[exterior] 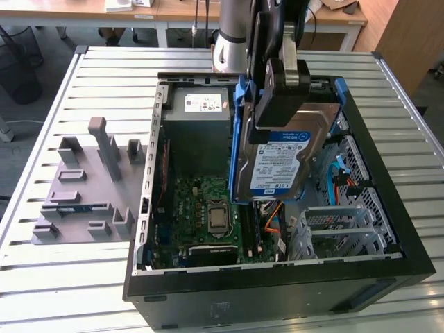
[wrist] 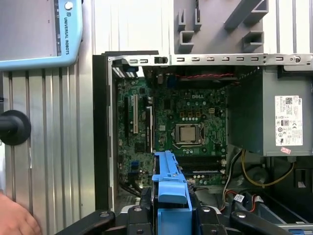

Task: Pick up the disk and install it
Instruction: 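Insert the disk into the insertion slot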

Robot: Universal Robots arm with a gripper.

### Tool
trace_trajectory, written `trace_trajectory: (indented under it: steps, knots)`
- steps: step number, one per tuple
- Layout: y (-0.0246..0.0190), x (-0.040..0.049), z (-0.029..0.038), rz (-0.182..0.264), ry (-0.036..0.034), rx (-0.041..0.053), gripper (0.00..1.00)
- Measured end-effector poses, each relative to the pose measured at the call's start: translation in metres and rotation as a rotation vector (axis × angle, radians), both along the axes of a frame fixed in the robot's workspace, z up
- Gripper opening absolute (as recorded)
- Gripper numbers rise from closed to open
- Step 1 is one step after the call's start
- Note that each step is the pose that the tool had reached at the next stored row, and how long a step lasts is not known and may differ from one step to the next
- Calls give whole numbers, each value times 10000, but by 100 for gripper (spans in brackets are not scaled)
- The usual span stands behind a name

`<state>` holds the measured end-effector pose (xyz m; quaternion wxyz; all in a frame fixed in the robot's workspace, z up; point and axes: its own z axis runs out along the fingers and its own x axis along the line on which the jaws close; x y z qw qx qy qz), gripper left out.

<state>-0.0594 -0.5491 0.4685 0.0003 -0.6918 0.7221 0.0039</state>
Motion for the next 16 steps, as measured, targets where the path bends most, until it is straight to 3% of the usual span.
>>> trace_trajectory:
  steps: [16]
  knots:
    - [-65, 197, -26, 0, 7, 0, 36]
